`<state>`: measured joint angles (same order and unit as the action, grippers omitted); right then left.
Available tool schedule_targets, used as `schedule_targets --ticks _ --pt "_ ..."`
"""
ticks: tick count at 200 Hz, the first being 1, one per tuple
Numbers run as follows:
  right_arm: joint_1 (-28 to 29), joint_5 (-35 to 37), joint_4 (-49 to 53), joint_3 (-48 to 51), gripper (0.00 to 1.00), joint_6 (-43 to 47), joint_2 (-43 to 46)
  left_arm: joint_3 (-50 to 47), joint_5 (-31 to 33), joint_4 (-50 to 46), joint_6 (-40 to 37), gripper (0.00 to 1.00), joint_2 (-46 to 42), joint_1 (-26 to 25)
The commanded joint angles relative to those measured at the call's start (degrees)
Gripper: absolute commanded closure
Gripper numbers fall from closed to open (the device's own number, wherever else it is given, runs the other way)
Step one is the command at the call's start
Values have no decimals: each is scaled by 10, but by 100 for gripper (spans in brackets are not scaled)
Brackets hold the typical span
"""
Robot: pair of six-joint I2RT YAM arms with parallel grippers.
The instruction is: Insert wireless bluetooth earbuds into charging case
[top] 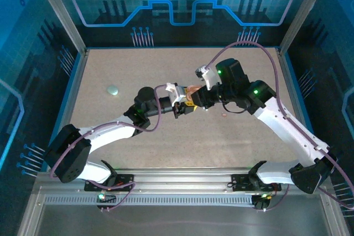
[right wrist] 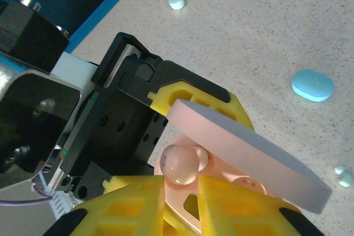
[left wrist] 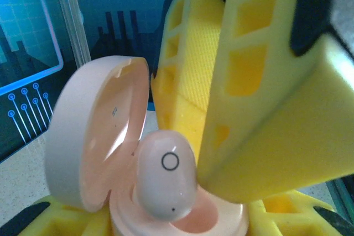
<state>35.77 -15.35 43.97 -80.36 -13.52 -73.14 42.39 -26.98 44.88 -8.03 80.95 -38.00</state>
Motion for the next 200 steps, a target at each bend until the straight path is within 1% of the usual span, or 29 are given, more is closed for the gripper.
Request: schedule_targets --ticks 1,33,48,76,89,98,111,130,159,174,200 --pt "-12 -34 -26 2 75 -20 -3 19 -17 22 -10 69 -15 -2" --pt "-27 -46 -55 22 74 -53 2 20 -18 26 -7 69 -12 -2" --pt "-31 -64 -65 27 80 -63 0 20 -19 29 -5 69 -11 -2" --pt "-33 -74 -48 23 79 -61 -6 19 -17 33 -3 69 -12 -2" --pt "-36 -77 -50 26 80 -62 -3 19 -16 36 -1 69 -12 -2" --pt "-40 -95 -58 31 83 -66 0 19 -16 36 0 69 -11 -2" --pt "-49 -140 -59 29 87 -68 -1 18 -18 35 -3 69 -11 -1" --pt "-63 -176 -28 14 87 -59 -3 15 -18 29 -10 69 -12 1" --pt "-85 -223 26 -9 88 -49 -20 9 -38 26 -33 69 -18 7" --pt "-89 -226 39 -11 87 -48 -27 12 -47 16 -42 69 -23 7" --pt "-90 -223 22 -8 85 -73 -40 16 -56 14 -36 68 -26 7"
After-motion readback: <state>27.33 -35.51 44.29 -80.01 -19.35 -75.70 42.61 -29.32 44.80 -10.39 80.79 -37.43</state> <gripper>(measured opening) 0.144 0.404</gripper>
